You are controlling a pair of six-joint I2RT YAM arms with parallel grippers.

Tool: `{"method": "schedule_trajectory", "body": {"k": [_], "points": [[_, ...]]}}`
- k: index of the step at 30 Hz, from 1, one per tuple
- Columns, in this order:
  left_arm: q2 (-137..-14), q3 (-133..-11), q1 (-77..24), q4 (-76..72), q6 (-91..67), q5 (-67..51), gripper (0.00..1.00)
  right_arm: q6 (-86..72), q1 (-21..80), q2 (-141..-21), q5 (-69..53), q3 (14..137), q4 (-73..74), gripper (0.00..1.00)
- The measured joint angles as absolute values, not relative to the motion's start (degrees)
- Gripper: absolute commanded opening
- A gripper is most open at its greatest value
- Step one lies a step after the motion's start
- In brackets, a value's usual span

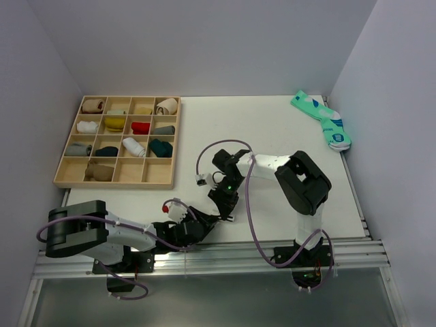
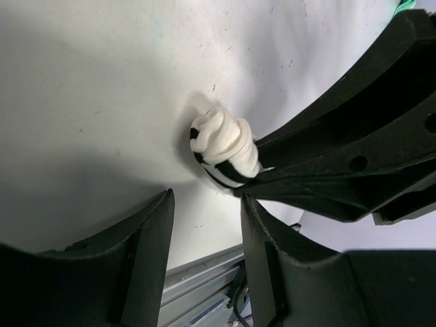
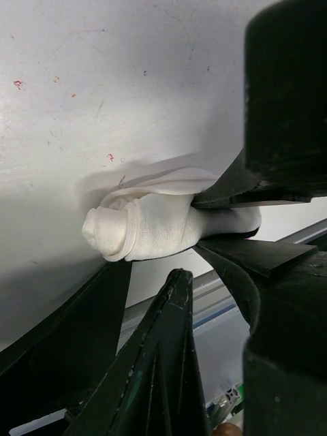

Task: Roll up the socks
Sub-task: Pick up the sock at the center of the board.

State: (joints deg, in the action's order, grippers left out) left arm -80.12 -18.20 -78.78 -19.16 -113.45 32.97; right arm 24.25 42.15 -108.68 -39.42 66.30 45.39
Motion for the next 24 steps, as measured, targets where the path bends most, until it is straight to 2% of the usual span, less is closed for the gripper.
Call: {"method": "schedule_trajectory", "body": {"k": [24], "points": [[-74.0,-15.3,-75.0,-22.9,-113.7,33.0,0.50,19.4,41.4,-107.8,-35.6,70.9,41.4,0.05]]}}
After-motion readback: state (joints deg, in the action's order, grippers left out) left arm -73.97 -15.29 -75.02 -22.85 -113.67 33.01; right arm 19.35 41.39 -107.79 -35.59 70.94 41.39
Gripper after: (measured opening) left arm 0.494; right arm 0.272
